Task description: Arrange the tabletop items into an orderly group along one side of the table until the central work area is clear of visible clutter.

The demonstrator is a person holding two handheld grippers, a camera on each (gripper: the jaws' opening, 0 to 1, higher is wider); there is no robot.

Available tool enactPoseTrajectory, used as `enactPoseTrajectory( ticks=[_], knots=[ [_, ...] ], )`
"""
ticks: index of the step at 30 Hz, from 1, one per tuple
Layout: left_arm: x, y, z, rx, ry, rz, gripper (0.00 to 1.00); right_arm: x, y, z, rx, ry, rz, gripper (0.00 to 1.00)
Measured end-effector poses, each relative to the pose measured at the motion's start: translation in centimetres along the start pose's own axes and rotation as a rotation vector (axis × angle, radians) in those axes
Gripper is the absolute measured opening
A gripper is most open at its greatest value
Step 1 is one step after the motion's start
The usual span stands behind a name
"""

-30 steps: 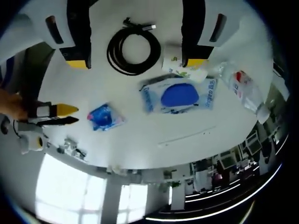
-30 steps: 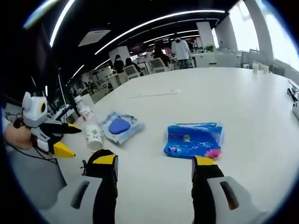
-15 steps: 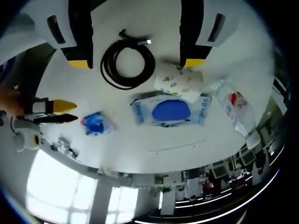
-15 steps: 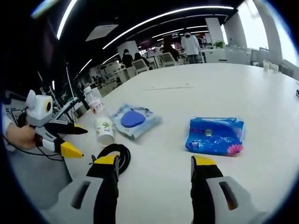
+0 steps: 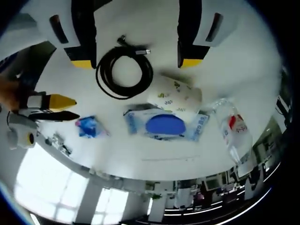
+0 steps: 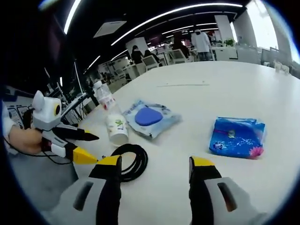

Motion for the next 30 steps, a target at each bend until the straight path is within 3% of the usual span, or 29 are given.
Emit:
enactPoseTrajectory(
  ticks=[14,19,23,30],
  knots=[
    [-0.8,1.1,1.5,-0.030,0.007,-0.187,0.60,-1.7,1.2,2.3,-0.062,-0.031,0.060,0.50],
    [-1.2,1.5,2.0,-0.034,0.003,-0.220,0.54,-2.5,1.6,3.1,-0.089,-0.047,0.059,0.48],
    [-1.0,1.7,2.0,-0.031,0.041,-0.310,0.47,-2.8,1.9,3.5,-0.099,-0.057,0.078,0.47],
    [-0.7,2.1,2.4,-0.044,0.056,-0.319,0.39,-2.7,2.3,4.0,-0.113,-0.052,0.101,0.44]
  ],
)
Point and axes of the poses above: the point that each gripper's makers call its tool centre point, and the gripper's own axes: z roughly forward along the fingers, x roughly to its right, y roughly out of its underside, the point moved 10 cm from there along -z, roughly backward along the fingers
